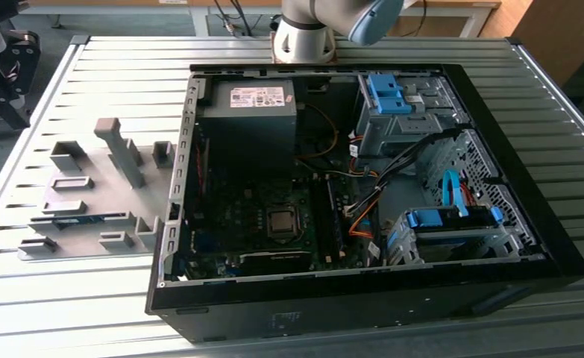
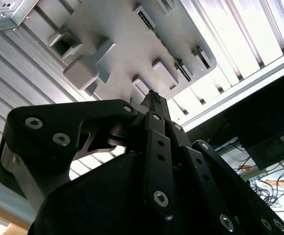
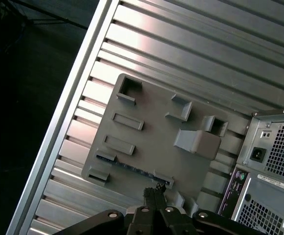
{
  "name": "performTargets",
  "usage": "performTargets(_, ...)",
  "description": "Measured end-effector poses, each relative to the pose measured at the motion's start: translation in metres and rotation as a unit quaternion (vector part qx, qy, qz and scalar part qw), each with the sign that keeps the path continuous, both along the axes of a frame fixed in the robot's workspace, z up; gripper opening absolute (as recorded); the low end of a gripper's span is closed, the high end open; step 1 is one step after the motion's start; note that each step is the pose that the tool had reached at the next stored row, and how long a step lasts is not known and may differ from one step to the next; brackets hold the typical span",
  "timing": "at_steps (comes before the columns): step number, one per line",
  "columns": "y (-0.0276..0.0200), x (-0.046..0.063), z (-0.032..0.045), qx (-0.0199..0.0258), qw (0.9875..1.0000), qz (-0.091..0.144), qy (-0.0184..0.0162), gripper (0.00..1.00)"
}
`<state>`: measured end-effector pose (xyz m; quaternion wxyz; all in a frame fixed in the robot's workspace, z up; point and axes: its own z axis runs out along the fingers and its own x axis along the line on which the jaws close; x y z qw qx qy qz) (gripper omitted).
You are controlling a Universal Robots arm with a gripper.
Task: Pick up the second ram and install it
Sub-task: 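Pick up the second ram and move it above second insertion slot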
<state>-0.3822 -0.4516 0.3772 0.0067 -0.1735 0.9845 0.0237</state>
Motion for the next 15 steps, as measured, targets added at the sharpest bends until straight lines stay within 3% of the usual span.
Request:
performTargets(11, 0.0, 0.0, 0.0, 0.0, 1.0, 0.001, 0.0, 0.1)
performTargets(15, 0.0, -0.0001, -0.0003, 0.0, 0.9995, 0.031, 0.0, 0.1)
